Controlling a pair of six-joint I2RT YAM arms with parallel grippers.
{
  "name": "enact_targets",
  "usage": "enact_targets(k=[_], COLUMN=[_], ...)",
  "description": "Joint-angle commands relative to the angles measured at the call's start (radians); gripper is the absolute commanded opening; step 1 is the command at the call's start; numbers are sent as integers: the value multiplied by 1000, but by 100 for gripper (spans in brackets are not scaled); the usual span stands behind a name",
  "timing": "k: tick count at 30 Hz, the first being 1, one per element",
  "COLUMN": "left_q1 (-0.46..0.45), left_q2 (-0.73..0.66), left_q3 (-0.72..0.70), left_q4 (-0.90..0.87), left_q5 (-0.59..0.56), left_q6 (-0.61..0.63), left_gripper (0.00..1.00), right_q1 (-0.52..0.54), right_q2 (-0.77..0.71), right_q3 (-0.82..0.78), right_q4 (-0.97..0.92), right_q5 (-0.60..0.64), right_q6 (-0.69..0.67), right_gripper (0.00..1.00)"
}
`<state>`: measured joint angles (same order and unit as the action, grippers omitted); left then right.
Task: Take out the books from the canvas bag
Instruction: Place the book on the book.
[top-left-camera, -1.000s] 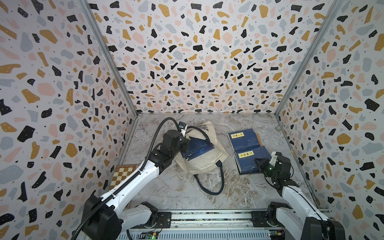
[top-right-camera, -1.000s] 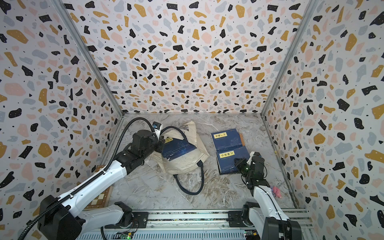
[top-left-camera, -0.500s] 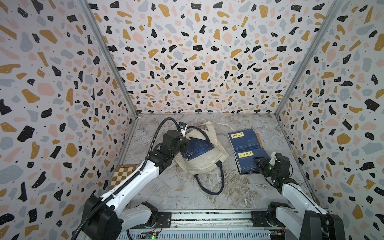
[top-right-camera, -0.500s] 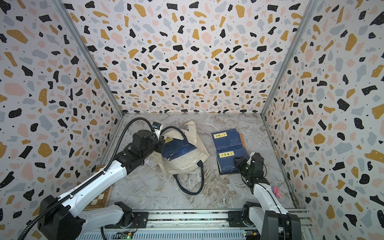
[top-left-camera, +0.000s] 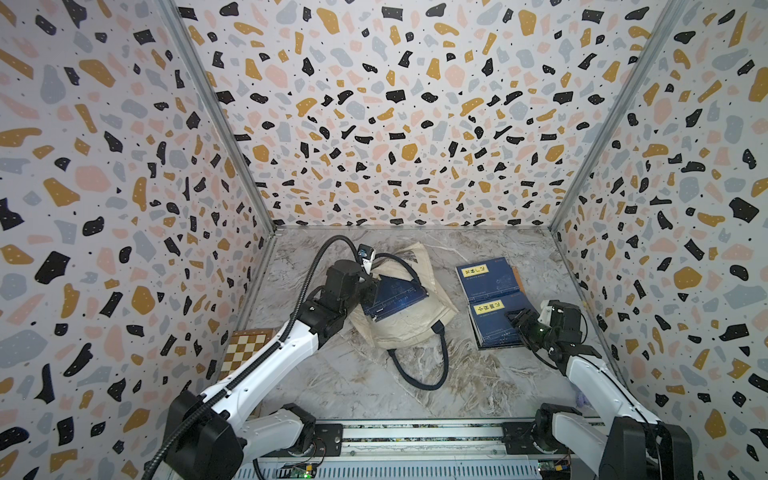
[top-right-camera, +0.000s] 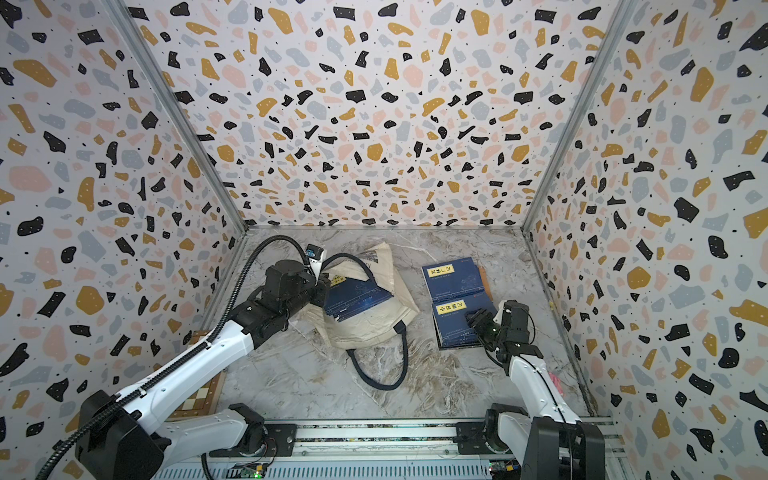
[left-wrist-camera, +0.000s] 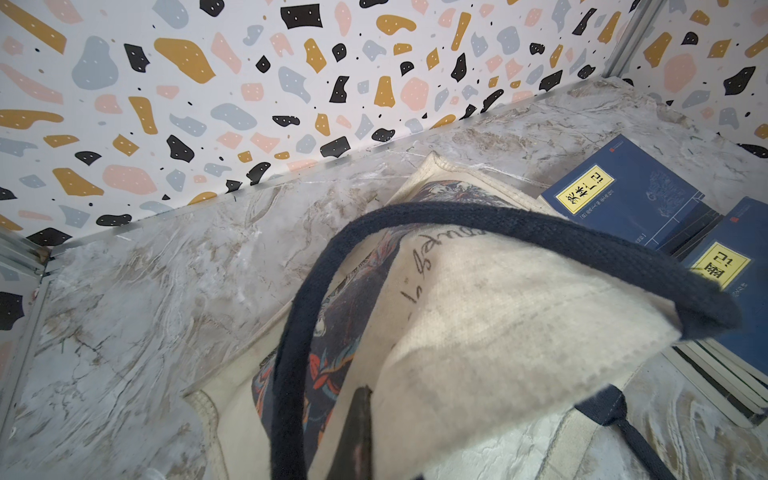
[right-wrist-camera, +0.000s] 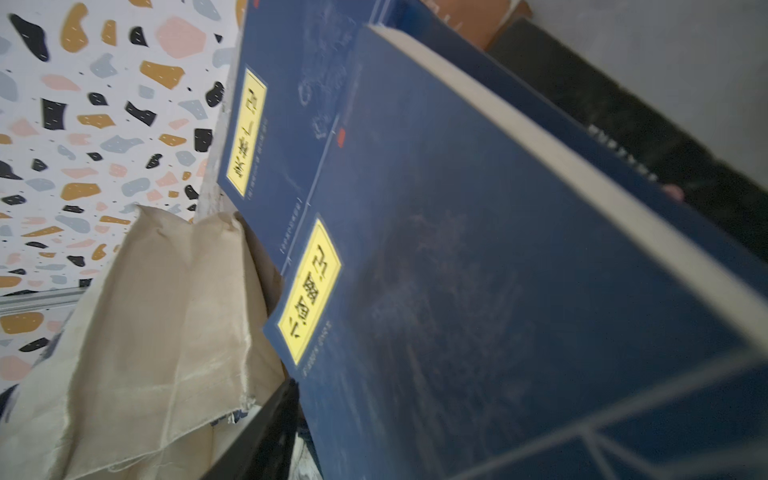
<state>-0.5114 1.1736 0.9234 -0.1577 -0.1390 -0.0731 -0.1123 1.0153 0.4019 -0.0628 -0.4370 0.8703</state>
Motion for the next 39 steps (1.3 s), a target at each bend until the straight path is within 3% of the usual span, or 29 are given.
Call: enact_targets(k=[1, 12, 17, 22, 26, 30, 36, 39], left_q1=[7, 7, 7, 7, 7, 7, 7, 7], left_q2=[-11, -19, -19, -20, -21, -19, -25, -29], left_q3=[39, 37, 39, 42, 45, 45, 38, 38], left_q4=[13, 11, 9, 10, 8, 8, 10, 12], left_q5=[3, 7, 10, 14, 16, 21, 34, 38], left_q6=[-18, -20, -22, -27, -31, -37, -41, -43], left_gripper=[0, 0, 0, 0, 0, 0, 0, 0], right_q1=[-4, -4, -4, 19, 187, 434, 809, 907], right_q2=[-6, -132, -141, -200, -276, -284, -153, -78], right_q3=[23, 64, 75, 79, 131, 152, 195, 209], right_q4=[-116, -265, -289, -185, -170, -111, -27, 29], right_q5=[-16, 61, 31, -105, 31, 193, 429, 471], right_q6=[-21, -13, -35, -90, -91, -41, -15, -5], right_gripper=[63, 64, 64, 65, 65, 66, 66, 66])
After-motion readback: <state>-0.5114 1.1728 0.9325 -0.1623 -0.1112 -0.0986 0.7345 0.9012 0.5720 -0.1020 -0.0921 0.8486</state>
